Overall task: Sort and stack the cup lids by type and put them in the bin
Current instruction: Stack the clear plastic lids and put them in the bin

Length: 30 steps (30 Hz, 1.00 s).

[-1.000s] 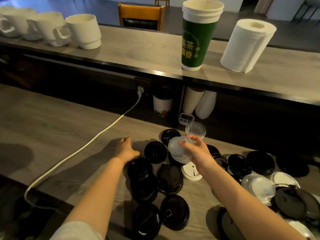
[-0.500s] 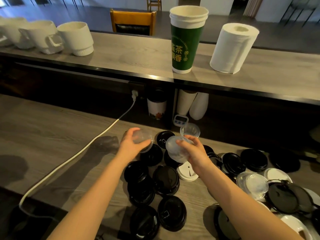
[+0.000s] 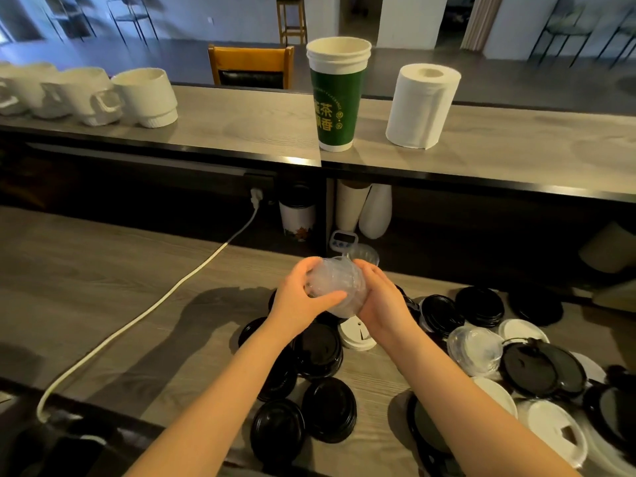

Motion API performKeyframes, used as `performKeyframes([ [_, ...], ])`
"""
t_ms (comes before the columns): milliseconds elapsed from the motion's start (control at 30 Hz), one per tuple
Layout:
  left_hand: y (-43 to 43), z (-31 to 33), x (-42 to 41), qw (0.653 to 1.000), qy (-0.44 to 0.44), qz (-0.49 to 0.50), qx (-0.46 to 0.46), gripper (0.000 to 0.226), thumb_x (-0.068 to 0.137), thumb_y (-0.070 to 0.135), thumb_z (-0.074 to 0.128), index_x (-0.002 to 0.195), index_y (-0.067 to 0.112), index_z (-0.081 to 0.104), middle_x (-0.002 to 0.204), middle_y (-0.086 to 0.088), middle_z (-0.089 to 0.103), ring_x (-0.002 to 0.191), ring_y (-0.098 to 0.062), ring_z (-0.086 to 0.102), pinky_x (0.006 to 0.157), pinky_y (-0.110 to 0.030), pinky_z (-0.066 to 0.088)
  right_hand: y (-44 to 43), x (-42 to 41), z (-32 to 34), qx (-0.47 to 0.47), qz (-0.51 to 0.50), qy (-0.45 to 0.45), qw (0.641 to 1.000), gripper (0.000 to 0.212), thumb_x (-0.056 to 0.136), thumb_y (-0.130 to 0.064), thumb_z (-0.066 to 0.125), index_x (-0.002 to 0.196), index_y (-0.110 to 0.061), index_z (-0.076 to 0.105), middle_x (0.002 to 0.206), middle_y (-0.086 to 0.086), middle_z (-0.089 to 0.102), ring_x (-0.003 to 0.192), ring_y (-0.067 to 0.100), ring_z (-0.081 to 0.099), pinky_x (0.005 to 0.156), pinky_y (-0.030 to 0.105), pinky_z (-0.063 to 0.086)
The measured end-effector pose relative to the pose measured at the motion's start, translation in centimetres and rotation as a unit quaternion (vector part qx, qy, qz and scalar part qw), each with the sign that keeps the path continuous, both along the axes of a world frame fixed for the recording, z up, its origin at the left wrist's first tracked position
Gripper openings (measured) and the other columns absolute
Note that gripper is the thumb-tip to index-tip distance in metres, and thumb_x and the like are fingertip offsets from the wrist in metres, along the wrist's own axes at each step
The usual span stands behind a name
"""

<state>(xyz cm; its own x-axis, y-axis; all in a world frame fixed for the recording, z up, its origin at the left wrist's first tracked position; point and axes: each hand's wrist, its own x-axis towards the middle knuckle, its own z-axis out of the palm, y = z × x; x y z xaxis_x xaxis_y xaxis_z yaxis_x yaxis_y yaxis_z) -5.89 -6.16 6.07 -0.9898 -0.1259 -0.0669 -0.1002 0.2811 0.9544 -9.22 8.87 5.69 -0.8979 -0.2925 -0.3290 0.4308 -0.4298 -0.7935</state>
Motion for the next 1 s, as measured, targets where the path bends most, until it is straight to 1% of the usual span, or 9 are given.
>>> performKeyframes([
  [200,1.8,1.1,0.8,0.994,0.044,-0.017,-0.097,0.065,0.074,0.023,0.077,0.130,0.024,0.044,0.121,0.011,0.045,0.110,-0.006,0.044,0.084,-0.013,0.040,0.9,1.4,0.5,0.027,0.030,0.013,0.999,0.066,0.069,-0.044,0.074,0.122,-0.011,0.053,0.118,0.014,0.063,0.103,0.030,0.064,0.090,0.047,0.049],
  [300,2.4,1.0,1.3,0.991,0.037,-0.055,-0.112,0.079,0.072,0.029,0.078,0.139,0.026,0.037,0.129,0.012,0.039,0.119,-0.007,0.039,0.097,-0.026,0.041,1.9,2.1,0.1,0.004,0.029,0.010,1.000,0.051,0.072,-0.036,0.072,0.114,-0.013,0.055,0.114,0.011,0.064,0.097,0.028,0.066,0.080,0.043,0.053],
  [367,2.4,0.9,1.4,0.991,0.018,-0.091,-0.099,0.082,0.072,0.032,0.078,0.141,0.028,0.035,0.136,0.011,0.038,0.125,-0.009,0.039,0.102,-0.030,0.041,2.9,2.3,-0.3,-0.009,0.022,-0.001,1.000,0.043,0.080,-0.030,0.064,0.116,-0.009,0.055,0.117,0.015,0.064,0.101,0.030,0.065,0.085,0.047,0.052],
  [467,2.7,1.0,1.7,0.996,-0.026,-0.091,-0.004,0.055,0.088,0.034,0.060,0.138,0.026,0.040,0.135,0.009,0.042,0.125,-0.009,0.041,0.099,-0.022,0.042,3.9,2.4,-0.6,-0.009,0.025,-0.004,1.000,0.053,0.083,-0.027,0.059,0.128,-0.001,0.049,0.124,0.019,0.059,0.109,0.035,0.059,0.095,0.052,0.045],
  [533,3.2,0.6,1.8,0.983,-0.120,-0.038,0.130,0.035,0.096,0.044,0.039,0.125,0.028,0.051,0.129,0.005,0.053,0.121,-0.012,0.048,0.104,-0.033,0.043,4.0,2.6,-0.8,-0.009,0.031,-0.004,0.999,0.053,0.084,-0.026,0.057,0.130,0.000,0.047,0.122,0.017,0.060,0.112,0.036,0.057,0.098,0.054,0.042],
  [600,3.6,-0.1,1.7,0.954,-0.207,-0.003,0.215,0.041,0.096,0.051,0.031,0.118,0.026,0.056,0.122,0.000,0.060,0.114,-0.018,0.055,0.102,-0.043,0.043,4.0,2.6,-0.8,-0.006,0.036,-0.012,0.999,0.055,0.081,-0.026,0.059,0.129,-0.001,0.047,0.118,0.015,0.060,0.110,0.034,0.058,0.096,0.052,0.044],
  [733,4.3,-0.9,1.1,0.913,-0.257,0.026,0.315,0.045,0.096,0.049,0.035,0.121,0.019,0.056,0.120,-0.006,0.061,0.111,-0.023,0.057,0.095,-0.040,0.045,3.8,2.2,-1.6,0.001,0.034,-0.025,0.999,0.047,0.087,-0.022,0.056,0.128,0.000,0.048,0.114,0.014,0.061,0.105,0.030,0.059,0.091,0.047,0.048],
  [900,3.6,-1.5,-0.4,0.887,-0.222,0.055,0.401,0.038,0.095,0.036,0.046,0.120,0.011,0.060,0.120,-0.012,0.064,0.110,-0.025,0.060,0.083,-0.036,0.051,3.2,0.7,-2.3,0.197,0.073,0.024,0.977,0.030,0.096,-0.039,0.046,0.115,-0.020,0.058,0.103,0.002,0.063,0.090,0.021,0.059,0.074,0.031,0.047],
  [1000,2.4,-2.2,-1.2,0.886,-0.204,0.071,0.410,0.048,0.078,0.035,0.063,0.118,0.010,0.062,0.117,-0.013,0.066,0.109,-0.025,0.061,0.082,-0.036,0.051,2.9,-1.2,-2.7,0.257,0.100,0.036,0.961,0.028,0.096,-0.037,0.046,0.111,-0.018,0.059,0.093,0.002,0.060,0.084,0.018,0.054,0.072,0.030,0.041],
])
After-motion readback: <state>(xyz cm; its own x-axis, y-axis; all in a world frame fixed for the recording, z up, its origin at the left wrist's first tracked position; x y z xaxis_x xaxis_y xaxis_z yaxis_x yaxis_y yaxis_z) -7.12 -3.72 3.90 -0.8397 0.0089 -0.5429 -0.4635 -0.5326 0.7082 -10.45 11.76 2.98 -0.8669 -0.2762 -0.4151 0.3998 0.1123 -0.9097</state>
